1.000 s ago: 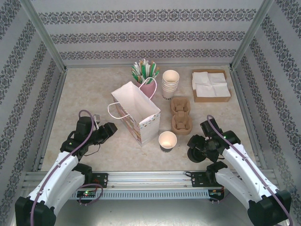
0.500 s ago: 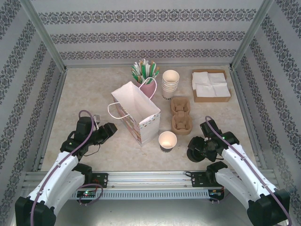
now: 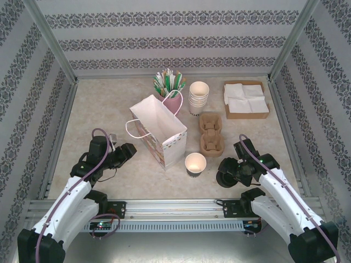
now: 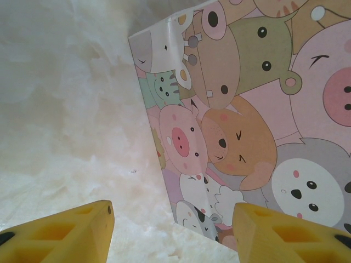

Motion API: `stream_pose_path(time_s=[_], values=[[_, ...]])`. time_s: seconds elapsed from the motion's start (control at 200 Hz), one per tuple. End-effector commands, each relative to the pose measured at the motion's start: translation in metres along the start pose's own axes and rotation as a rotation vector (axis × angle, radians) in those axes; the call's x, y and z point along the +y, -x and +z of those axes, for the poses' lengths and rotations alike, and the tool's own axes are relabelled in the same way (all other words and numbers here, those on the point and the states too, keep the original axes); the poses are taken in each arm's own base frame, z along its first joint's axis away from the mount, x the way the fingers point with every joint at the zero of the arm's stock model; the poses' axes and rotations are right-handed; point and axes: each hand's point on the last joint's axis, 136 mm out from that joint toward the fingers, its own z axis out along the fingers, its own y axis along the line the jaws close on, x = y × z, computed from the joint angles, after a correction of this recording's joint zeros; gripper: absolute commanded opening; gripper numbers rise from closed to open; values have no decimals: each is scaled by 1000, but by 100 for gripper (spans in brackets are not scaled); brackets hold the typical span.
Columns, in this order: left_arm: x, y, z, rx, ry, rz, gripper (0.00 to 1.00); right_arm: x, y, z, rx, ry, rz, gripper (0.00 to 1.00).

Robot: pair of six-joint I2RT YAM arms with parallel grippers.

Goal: Pack the takeout coffee

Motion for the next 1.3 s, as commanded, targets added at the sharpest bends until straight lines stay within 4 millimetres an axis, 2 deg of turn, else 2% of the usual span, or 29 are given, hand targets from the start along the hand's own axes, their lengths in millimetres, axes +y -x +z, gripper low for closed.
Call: stream_pose_path(time_s=[0.0, 0.125, 0.395, 0.699, 1.299], values=[[2, -3, -1, 7, 16, 1, 60, -1, -3, -1, 11, 6, -16, 80], [2, -4, -1, 9, 17, 1, 60, -2, -4, -3, 6, 11, -28, 77], [2, -4, -1, 10, 18, 2, 60, 0, -8, -1, 20, 17, -72, 83], [2, -5, -1, 16, 18, 4, 60, 1, -13, -1, 15, -2, -132, 82], [2, -7, -2, 18, 18, 9, 60, -2, -12, 3, -5, -41, -143, 83]])
